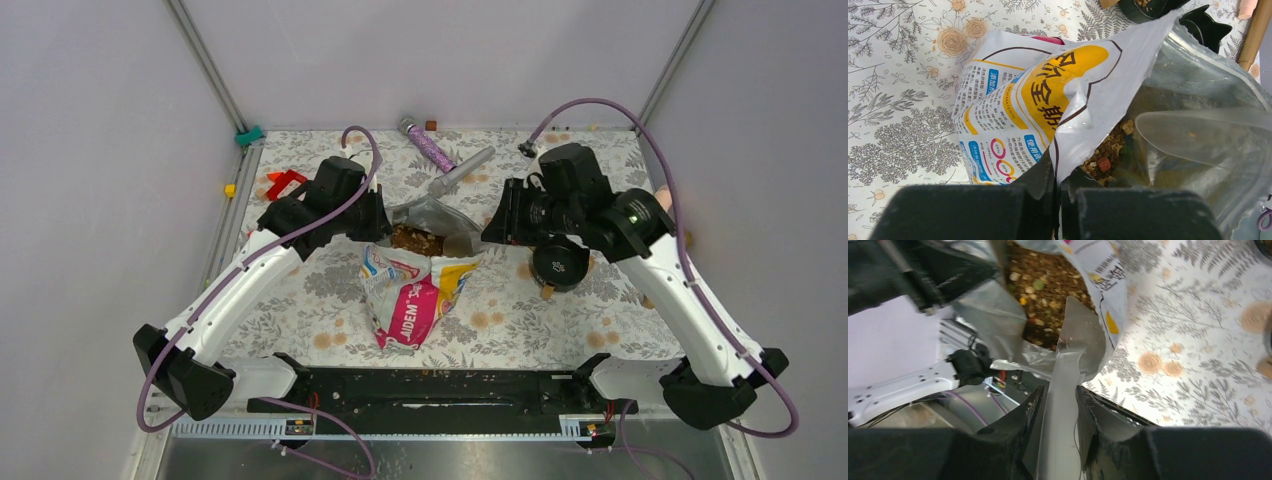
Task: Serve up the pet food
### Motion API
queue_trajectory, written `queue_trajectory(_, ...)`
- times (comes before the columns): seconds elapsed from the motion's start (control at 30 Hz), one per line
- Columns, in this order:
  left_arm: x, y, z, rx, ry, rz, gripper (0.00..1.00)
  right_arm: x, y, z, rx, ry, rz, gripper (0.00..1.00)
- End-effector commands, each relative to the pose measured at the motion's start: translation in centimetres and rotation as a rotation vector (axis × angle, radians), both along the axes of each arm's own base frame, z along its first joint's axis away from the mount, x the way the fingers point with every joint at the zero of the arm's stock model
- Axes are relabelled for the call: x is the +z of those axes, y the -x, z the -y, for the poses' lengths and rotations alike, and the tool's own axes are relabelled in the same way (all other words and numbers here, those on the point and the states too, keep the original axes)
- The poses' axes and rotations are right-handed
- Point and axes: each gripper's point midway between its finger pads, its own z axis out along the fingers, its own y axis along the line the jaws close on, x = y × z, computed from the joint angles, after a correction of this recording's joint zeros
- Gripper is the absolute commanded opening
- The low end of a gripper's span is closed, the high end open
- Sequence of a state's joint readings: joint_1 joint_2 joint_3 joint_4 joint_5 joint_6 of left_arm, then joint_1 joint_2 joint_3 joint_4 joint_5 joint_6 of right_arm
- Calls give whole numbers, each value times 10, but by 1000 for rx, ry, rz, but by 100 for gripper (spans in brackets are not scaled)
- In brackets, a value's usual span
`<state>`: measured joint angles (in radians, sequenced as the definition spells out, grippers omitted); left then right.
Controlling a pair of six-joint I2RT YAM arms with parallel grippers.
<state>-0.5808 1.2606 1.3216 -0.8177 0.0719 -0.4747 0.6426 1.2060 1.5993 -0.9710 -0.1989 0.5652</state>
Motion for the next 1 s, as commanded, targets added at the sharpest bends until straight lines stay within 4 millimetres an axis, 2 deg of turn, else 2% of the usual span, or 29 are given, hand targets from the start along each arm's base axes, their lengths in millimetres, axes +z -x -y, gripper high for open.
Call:
queue_trajectory(0.0, 3, 1, 3, -16, -2, 1, 0, -33, -1, 19, -64, 163, -90, 0)
queue_trajectory(0.07, 5, 1, 3, -16, 1, 4, 0, -42, -4, 18, -46, 198, -102, 0)
queue_trajectory(0.2, 2, -2, -1, 2, -17, 8, 0, -60, -25, 49, -123, 454, -104, 0)
queue_trajectory(0.23, 1, -2, 0, 3, -20, 7, 0, -64, -27, 50, -118, 488, -132, 0)
queue_trajectory(0.33, 0, -1, 2, -12, -11, -3, 0, -85, -28, 29, -38, 494, -235, 0)
queue_trajectory(0.5, 1, -1, 0, -6, -18, 4, 0, -128, -40, 0, -16, 488, -364, 0)
queue_trajectory(0.6, -1, -2, 1, -6, -22, 1, 0, -143, -40, -28, -1, 354, -415, 0)
queue_trajectory(0.7, -4, -2, 3, -12, -22, -13, 0, -146, -36, -62, 4, 139, -452, 0)
queue_trajectory(0.73, -5, -2, 3, -14, -22, -15, 0, -140, -39, -75, 13, 50, -439, 0)
queue_trajectory(0.8, -5, -2, 4, -17, -23, -17, 0, -137, -36, -87, -12, -71, -467, 0)
queue_trajectory(0.97, -4, -2, 3, -19, -23, -13, 0, -101, -34, -112, -11, -378, -470, 0)
